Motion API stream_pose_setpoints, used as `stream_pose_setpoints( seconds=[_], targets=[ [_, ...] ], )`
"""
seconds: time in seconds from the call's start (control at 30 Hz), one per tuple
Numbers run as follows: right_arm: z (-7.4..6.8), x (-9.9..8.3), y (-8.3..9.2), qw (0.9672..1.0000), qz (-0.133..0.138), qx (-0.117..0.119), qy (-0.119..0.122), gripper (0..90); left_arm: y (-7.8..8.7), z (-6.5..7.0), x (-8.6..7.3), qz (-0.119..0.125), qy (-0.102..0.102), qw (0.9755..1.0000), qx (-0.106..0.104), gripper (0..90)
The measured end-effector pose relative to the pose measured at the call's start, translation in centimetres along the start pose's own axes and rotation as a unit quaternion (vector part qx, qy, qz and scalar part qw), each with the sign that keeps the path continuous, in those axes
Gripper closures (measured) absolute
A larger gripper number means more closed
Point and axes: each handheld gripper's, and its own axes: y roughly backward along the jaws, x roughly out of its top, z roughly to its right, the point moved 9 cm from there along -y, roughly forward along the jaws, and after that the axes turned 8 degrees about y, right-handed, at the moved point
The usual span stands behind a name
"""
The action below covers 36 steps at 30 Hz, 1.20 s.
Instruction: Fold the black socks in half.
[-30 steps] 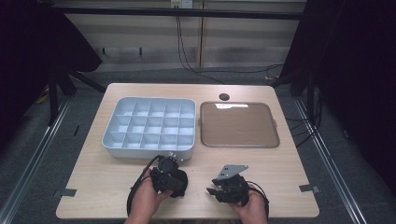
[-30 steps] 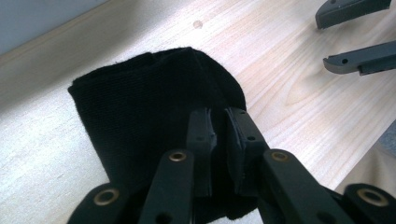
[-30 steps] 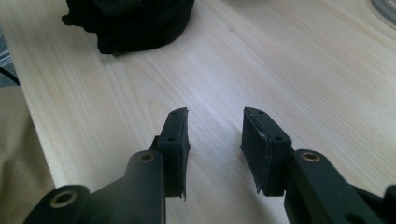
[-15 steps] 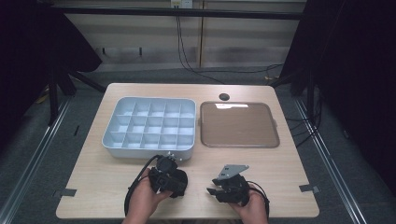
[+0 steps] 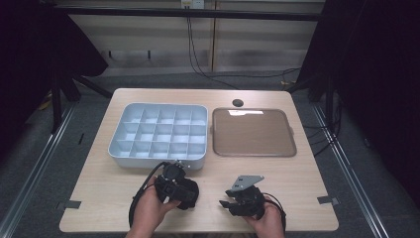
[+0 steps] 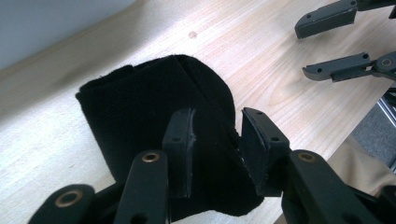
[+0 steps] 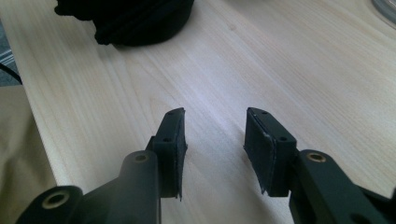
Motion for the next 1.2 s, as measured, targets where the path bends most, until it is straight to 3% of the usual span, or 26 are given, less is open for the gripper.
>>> stream_pose_setpoints(
  seconds=[0.67, 1.2],
  targets=[
    [-0.1, -0.1, -0.2, 1.0000, -0.005, -0.001, 0.004, 54.5, 1.3, -1.0, 0.4, 0.018, 0.006, 0.9998, 0.010, 57.4],
    [0.0, -0.1, -0.3, 1.0000, -0.005, -0.003, 0.008, 54.6, 2.6, -2.5, 0.0, 0.037, 0.029, 0.9988, 0.013, 52.4]
  ],
)
